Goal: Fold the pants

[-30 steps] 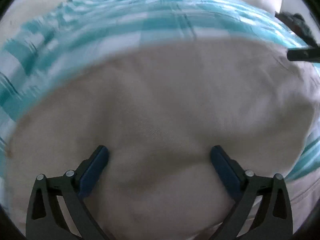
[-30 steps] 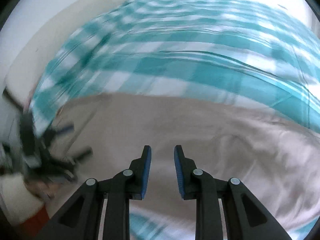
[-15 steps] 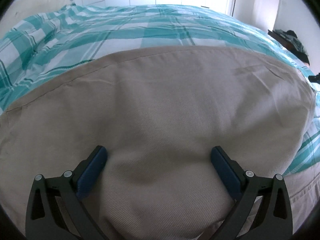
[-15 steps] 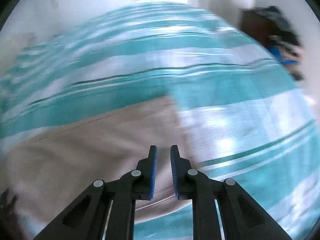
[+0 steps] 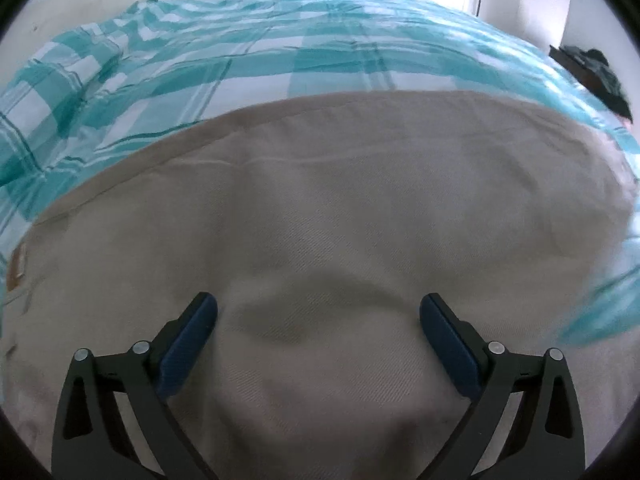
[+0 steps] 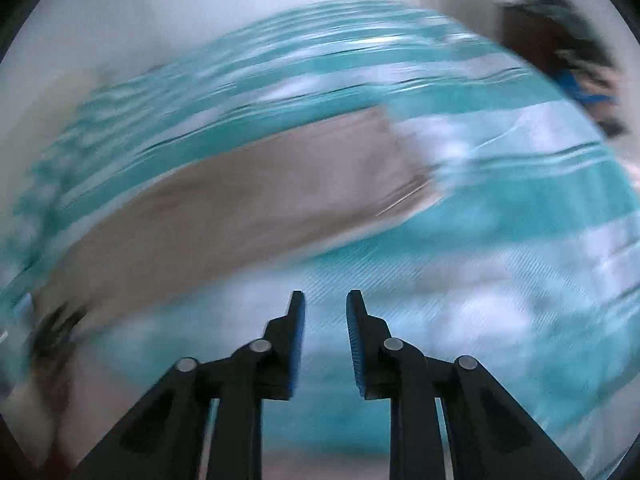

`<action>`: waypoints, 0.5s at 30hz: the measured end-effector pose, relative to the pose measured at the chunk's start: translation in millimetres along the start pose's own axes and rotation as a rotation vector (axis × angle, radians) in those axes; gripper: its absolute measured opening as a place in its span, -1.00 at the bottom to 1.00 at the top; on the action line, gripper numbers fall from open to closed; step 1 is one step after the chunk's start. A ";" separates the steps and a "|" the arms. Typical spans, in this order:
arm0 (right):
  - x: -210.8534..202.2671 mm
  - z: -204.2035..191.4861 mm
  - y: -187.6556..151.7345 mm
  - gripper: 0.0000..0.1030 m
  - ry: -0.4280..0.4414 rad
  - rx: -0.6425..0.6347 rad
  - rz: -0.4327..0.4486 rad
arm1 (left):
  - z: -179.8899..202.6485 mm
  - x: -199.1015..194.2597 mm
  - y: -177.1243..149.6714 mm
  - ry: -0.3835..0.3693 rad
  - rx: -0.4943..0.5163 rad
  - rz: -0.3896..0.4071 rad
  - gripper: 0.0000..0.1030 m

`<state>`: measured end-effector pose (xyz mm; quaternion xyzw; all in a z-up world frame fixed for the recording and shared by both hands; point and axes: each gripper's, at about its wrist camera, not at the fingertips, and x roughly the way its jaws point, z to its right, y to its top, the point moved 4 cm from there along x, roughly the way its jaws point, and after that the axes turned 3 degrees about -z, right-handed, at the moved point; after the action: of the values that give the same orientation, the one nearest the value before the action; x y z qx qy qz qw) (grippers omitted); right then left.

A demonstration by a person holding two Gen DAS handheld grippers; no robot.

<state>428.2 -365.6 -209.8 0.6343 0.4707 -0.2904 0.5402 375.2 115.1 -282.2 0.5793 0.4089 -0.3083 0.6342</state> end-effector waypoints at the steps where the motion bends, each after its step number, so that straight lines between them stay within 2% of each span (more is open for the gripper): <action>1: -8.7 -14.7 -21.5 -0.32 0.064 -0.010 -0.020 | 6.5 -17.2 -5.8 -0.041 0.005 0.005 0.96; 2: -14.3 -38.1 -51.1 -0.24 0.151 -0.020 -0.065 | 13.1 -32.4 -12.9 -0.070 0.019 0.009 0.97; 4: -10.4 -67.4 -93.8 -0.24 0.256 -0.042 -0.149 | 36.7 -71.2 -42.8 -0.158 0.100 -0.001 0.97; 6: -0.5 -86.0 -134.5 -0.25 0.293 -0.069 -0.215 | 55.3 -90.3 -78.7 -0.198 0.191 -0.060 0.98; 8: 7.3 -75.6 -162.4 -0.38 0.192 -0.048 -0.244 | 65.7 -95.6 -119.9 -0.181 0.296 -0.145 0.97; 10: 3.7 -33.9 -168.2 -0.53 0.130 0.060 -0.208 | 58.3 -93.6 -158.6 -0.087 0.372 -0.191 0.99; 11: -1.1 -9.5 -168.9 -0.53 0.086 0.129 -0.191 | 46.9 -96.6 -168.8 -0.082 0.344 -0.188 0.99; 12: -10.7 24.7 -168.9 -0.54 0.030 0.224 -0.166 | 30.4 -100.2 -174.5 -0.096 0.270 -0.202 0.99; 14: -23.3 76.4 -165.4 -0.73 -0.035 0.354 -0.123 | 4.9 -106.6 -176.8 -0.084 0.158 -0.224 0.99; 15: -27.8 88.8 -165.1 -0.79 -0.065 0.381 -0.112 | -8.6 -115.1 -176.6 -0.051 0.111 -0.210 0.99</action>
<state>279.4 -463.1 -275.5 0.6881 0.4243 -0.4241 0.4082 166.4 89.6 -266.6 0.5594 0.4333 -0.4099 0.5757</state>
